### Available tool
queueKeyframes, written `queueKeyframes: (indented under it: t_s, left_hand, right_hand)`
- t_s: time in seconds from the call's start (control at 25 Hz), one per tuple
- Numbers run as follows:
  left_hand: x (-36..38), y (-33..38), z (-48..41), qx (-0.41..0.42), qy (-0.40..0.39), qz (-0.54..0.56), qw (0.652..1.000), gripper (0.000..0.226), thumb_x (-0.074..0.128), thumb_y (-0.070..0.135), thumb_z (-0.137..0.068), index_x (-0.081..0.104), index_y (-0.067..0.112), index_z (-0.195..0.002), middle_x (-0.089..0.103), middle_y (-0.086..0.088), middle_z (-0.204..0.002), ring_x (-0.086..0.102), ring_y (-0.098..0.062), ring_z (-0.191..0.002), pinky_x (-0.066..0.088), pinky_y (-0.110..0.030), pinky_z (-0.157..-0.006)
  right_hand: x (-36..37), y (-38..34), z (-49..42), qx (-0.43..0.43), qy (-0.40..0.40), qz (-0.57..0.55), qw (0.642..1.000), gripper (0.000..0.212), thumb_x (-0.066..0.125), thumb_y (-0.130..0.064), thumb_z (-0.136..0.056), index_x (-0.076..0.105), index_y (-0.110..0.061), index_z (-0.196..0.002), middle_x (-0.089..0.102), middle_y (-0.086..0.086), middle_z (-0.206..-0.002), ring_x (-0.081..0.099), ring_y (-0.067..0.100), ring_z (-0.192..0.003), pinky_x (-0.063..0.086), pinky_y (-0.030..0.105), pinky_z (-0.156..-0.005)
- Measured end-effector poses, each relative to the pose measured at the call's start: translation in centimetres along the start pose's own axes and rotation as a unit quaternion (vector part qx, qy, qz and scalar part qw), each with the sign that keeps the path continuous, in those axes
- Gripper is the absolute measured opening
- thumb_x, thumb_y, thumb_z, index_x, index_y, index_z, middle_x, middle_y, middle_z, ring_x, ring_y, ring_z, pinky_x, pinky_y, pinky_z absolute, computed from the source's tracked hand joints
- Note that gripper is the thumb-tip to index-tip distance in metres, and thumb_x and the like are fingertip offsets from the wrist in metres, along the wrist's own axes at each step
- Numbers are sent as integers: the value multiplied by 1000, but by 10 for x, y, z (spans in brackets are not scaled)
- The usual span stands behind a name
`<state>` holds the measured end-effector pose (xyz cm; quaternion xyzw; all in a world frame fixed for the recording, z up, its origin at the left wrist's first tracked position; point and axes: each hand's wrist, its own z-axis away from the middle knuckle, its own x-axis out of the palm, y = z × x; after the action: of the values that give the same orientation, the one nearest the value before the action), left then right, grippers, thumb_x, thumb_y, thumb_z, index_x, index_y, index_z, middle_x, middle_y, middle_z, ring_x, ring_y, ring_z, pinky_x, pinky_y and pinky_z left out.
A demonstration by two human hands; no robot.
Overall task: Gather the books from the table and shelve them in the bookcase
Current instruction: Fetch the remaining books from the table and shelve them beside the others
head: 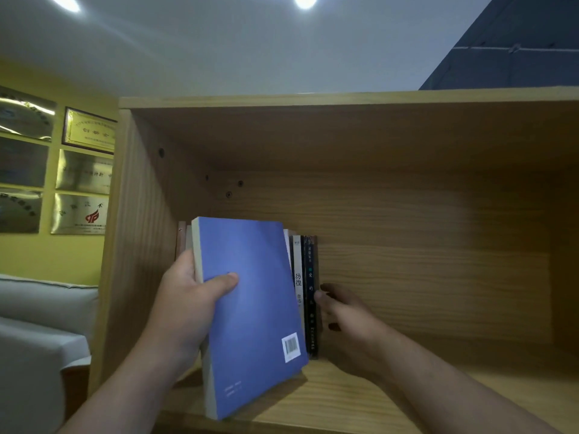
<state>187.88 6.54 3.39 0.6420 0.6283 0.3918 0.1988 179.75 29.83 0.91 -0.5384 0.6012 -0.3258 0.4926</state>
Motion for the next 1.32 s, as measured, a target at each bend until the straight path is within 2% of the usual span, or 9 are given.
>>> queueKeyframes:
  t_s: [0.08, 0.16, 0.36, 0.52, 0.68, 0.8, 0.92, 1.2, 1.32]
  left_hand:
    - [7, -3, -4, -25, -22, 42, 999, 33, 58, -10, -91, 66, 16, -110, 79, -7, -98, 76, -28, -83, 59, -43, -74]
    - [22, -10, -11, -55, -35, 68, 995, 34, 58, -9, -91, 66, 19, -109, 78, -8, -101, 76, -29, -85, 59, -47, -77]
    - [62, -22, -23, -94, -62, 101, 989, 24, 59, -5, -94, 64, 16, -106, 75, -13, -108, 74, -30, -88, 59, -47, -82]
    - [63, -27, -18, -124, -92, 14, 988, 13, 58, 18, -99, 63, 22, -111, 76, -4, -107, 74, -21, -97, 60, -38, -81]
    - [38, -32, -16, -51, -29, -141, 988, 10, 57, 19, -99, 64, 26, -101, 68, 0, -104, 66, -16, -102, 56, -32, -86]
    - [31, -37, -17, -1, -25, -233, 972, 20, 58, 21, -99, 62, 22, -118, 62, 12, -105, 58, -4, -101, 49, -21, -83]
    - [28, -41, -21, -2, -18, -244, 970, 39, 57, 23, -99, 55, 17, -138, 61, 4, -126, 54, -9, -114, 44, -27, -94]
    - [21, -53, -33, 1, -43, -323, 945, 60, 61, 23, -96, 40, 21, -152, 48, -1, -148, 51, -15, -130, 45, -35, -105]
    - [27, -54, -38, 33, -36, -395, 917, 60, 63, 23, -95, 41, 21, -150, 49, -3, -143, 54, -16, -125, 48, -31, -102]
  right_hand:
    - [-9, -9, -3, -29, 48, -60, 997, 18, 53, -31, -103, 66, -19, -109, 71, 7, -113, 71, 8, -80, 59, 25, -72]
    - [-17, -18, -7, -48, 40, -96, 993, 47, 62, -53, -89, 72, -14, -114, 71, 13, -123, 69, 20, -101, 54, 41, -94]
    - [-33, -5, 1, -25, -36, -174, 984, 61, 76, -18, -72, 58, 2, -127, 76, 19, -110, 75, 32, -89, 61, 46, -81]
    - [-65, -5, 6, -48, 54, -216, 974, 52, 77, -4, -80, 55, -2, -128, 75, 20, -108, 76, 33, -81, 64, 45, -67]
    - [-92, -11, 10, -82, 187, -248, 947, 30, 64, 3, -90, 59, -17, -112, 72, 15, -112, 74, 34, -83, 62, 50, -70]
    - [-82, -16, 10, -77, 232, -172, 954, 46, 63, 7, -91, 52, -24, -123, 66, 7, -112, 68, 33, -93, 56, 52, -81]
    - [-51, -18, 7, -53, 253, -6, 966, 45, 65, -2, -92, 46, -27, -125, 62, -1, -102, 64, 23, -88, 56, 41, -74]
    - [3, -5, -7, -50, 174, 106, 978, 37, 63, -3, -92, 45, -30, -109, 59, -12, -97, 60, 4, -88, 46, 16, -64]
    - [12, -6, -6, -31, 142, 127, 981, 32, 64, -5, -93, 48, -28, -107, 65, -6, -100, 65, 7, -89, 53, 20, -67]
